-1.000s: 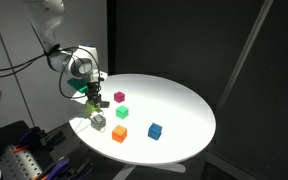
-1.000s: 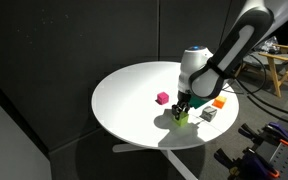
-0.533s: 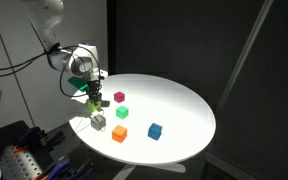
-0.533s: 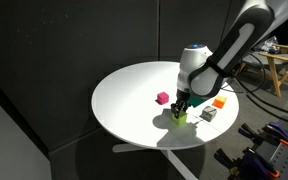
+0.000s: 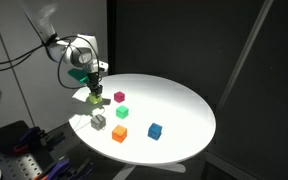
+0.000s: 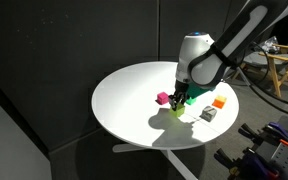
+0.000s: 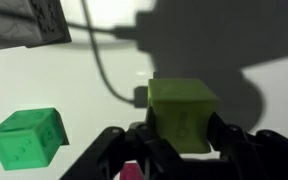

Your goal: Put the yellow block on top of the green block.

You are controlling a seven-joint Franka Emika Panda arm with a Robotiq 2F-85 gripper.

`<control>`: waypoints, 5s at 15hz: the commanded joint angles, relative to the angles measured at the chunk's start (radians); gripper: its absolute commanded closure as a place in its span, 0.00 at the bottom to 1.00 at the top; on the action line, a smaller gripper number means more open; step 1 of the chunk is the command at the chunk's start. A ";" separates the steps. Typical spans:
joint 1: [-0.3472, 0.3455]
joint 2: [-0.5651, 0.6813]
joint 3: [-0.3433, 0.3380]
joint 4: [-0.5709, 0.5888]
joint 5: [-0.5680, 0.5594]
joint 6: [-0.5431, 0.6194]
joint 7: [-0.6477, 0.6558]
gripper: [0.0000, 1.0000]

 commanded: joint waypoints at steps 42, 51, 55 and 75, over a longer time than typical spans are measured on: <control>-0.194 -0.047 -0.105 0.177 -0.023 -0.157 0.318 0.75; -0.193 -0.068 -0.123 0.145 -0.014 -0.178 0.332 0.75; -0.190 -0.074 -0.123 0.139 -0.017 -0.216 0.351 0.75; -0.197 -0.006 -0.133 0.151 -0.017 -0.163 0.339 0.75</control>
